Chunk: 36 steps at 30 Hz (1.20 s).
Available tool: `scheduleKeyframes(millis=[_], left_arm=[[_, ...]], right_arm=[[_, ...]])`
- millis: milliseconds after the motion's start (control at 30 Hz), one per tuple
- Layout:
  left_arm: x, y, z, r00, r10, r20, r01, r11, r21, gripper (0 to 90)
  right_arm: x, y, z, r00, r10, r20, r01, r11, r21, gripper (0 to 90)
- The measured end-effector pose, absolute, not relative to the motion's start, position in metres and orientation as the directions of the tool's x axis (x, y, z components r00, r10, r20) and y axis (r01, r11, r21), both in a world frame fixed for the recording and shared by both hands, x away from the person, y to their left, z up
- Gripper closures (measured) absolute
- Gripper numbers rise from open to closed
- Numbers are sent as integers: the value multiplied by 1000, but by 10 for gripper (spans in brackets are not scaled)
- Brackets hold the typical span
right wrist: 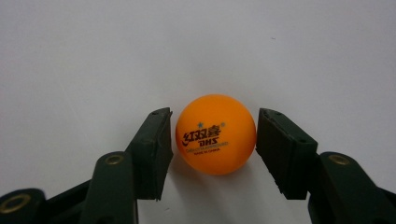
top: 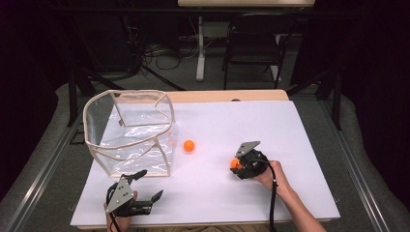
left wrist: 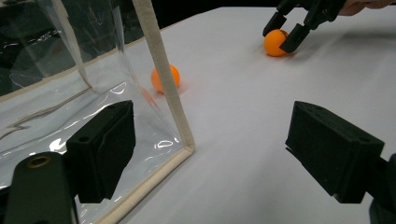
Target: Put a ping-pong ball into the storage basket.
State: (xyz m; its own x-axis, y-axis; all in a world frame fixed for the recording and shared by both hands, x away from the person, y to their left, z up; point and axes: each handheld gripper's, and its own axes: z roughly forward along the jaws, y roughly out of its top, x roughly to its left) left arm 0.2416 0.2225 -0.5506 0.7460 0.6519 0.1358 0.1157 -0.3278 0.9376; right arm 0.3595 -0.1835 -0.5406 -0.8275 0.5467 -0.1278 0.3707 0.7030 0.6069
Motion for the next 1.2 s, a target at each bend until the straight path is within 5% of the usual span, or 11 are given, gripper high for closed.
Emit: scheduleKeyframes(millis=[1200], left_arm=[[242,222,-551,746,652,136,114,-325,939,157]], right_arm=[[353,-184,-527,-829,542,-137,324,665,673,506]])
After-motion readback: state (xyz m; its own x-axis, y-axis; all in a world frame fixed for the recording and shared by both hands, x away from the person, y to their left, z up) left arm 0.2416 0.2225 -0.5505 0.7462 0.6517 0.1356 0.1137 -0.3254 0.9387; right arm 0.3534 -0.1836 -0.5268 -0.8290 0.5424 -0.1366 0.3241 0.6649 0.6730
